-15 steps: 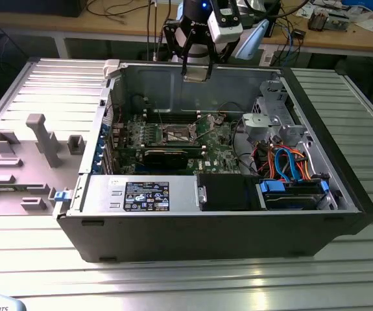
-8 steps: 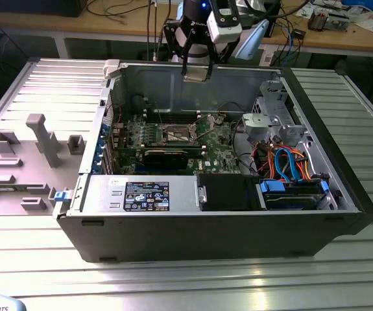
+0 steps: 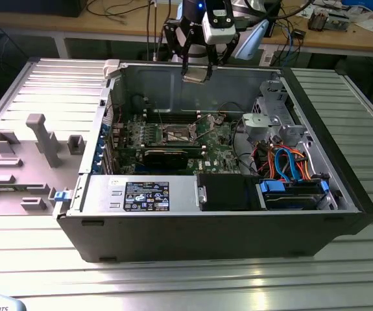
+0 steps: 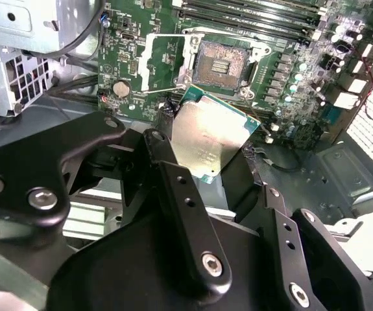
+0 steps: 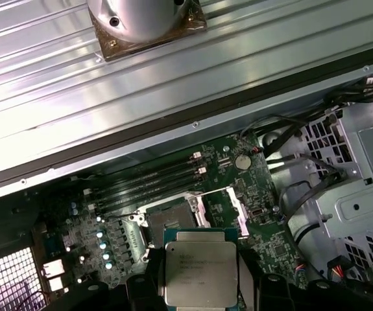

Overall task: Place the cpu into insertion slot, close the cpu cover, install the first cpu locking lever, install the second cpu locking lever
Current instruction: 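Place the cpu into insertion slot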

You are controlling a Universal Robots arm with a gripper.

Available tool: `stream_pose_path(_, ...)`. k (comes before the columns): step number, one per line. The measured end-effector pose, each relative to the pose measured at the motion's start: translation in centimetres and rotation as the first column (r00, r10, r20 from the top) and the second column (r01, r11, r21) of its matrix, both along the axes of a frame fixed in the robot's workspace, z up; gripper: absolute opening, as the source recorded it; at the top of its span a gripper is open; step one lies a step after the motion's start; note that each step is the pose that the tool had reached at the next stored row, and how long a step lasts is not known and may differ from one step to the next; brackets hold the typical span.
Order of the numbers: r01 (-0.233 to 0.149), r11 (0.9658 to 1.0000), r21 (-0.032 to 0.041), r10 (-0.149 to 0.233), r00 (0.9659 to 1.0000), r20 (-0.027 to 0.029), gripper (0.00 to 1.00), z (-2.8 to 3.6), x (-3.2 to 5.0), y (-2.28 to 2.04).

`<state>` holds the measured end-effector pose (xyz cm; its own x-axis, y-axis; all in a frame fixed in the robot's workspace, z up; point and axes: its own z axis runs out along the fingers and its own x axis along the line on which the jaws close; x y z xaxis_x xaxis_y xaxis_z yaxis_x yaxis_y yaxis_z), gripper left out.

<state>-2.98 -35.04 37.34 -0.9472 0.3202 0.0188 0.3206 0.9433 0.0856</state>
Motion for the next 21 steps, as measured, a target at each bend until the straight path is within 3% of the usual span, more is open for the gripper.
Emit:
stream_pose_path(14,0.005,1.0000,-0.0001,-0.005,1.0000,-0.0001,0.54,0.01,-0.07,0.00)
stream_pose_path(17,0.033,0.9995,-0.0001,-0.033,0.9995,-0.0001,0.54,0.00,-0.08,0.00)
stream_pose_path(18,0.073,0.9973,-0.0003,-0.073,0.9973,-0.0001,0.54,-0.02,-0.08,0.00)
stream_pose_path(21,0.094,0.9955,-0.0002,-0.094,0.9955,-0.0001,0.54,-0.03,-0.08,0.00)
